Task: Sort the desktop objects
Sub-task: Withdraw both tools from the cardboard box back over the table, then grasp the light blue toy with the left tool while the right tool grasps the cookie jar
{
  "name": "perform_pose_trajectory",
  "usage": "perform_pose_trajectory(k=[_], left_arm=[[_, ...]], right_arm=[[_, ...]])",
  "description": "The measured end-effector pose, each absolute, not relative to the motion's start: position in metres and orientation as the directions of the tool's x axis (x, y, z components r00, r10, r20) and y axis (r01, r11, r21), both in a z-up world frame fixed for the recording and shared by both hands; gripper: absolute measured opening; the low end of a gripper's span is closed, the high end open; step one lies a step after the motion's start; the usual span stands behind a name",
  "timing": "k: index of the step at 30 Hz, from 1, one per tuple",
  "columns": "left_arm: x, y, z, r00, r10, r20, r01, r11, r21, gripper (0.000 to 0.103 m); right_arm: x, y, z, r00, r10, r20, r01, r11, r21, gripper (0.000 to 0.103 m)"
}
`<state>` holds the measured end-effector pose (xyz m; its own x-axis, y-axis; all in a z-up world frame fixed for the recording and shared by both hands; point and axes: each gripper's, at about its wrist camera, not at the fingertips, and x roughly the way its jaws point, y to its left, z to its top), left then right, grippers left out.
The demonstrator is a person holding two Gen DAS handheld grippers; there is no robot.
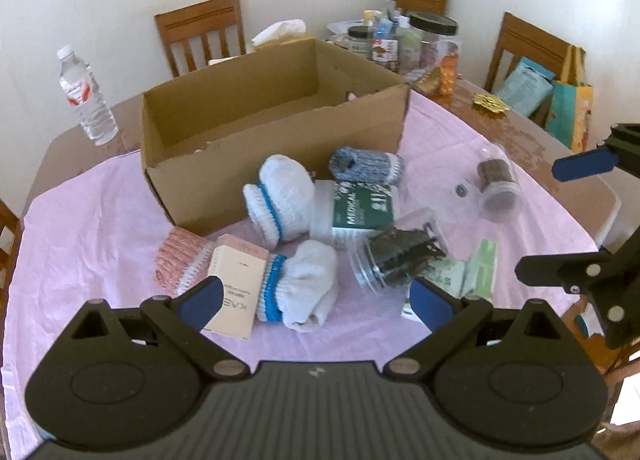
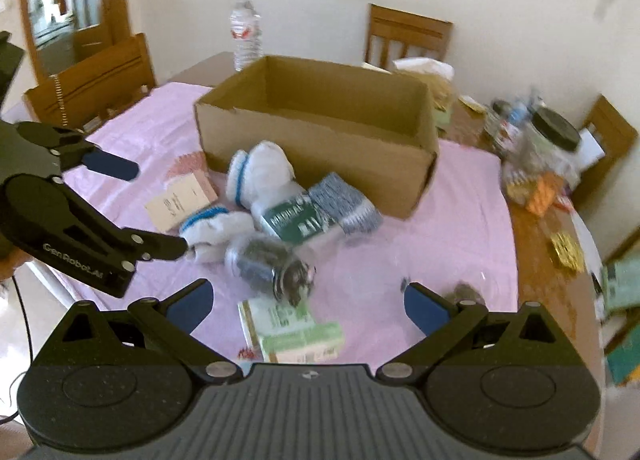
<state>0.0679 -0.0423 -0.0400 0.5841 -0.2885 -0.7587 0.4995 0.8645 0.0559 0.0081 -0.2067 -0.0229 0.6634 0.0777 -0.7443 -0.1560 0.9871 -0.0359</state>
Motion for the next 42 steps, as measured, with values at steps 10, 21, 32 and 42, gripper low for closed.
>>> perform_pose_trajectory(k=[10, 21, 32, 42], left_arm=[[0.042, -0.052, -0.045, 0.556, -0.371, -0.743, 0.584, 0.811, 0.032, 0.099], [0.015, -0.08, -0.055, 0.542, -0.344, -0.766, 0.571, 0.82, 0.036, 0.099], [0.005, -0.124, -0.077, 0.523, -0.28, -0.805, 0.459, 0.889, -0.011, 0.099], [0.001, -0.142, -0.097, 0.514, -0.223, -0.828, 0.319, 0.946, -0.057, 0.099]], right_arm=[[-0.03, -0.207, -0.029, 0.648, -0.048, -0.76, 0.019, 0.999, -0.046, 0.103], [-0.036, -0.224, -0.041, 0.64, 0.0, -0.768, -0.065, 0.996, -0.054, 0.103], [-0.025, -0.274, -0.051, 0.629, 0.08, -0.773, -0.18, 0.983, -0.044, 0.103], [-0.004, -0.302, -0.065, 0.592, 0.168, -0.788, -0.295, 0.955, -0.018, 0.103]])
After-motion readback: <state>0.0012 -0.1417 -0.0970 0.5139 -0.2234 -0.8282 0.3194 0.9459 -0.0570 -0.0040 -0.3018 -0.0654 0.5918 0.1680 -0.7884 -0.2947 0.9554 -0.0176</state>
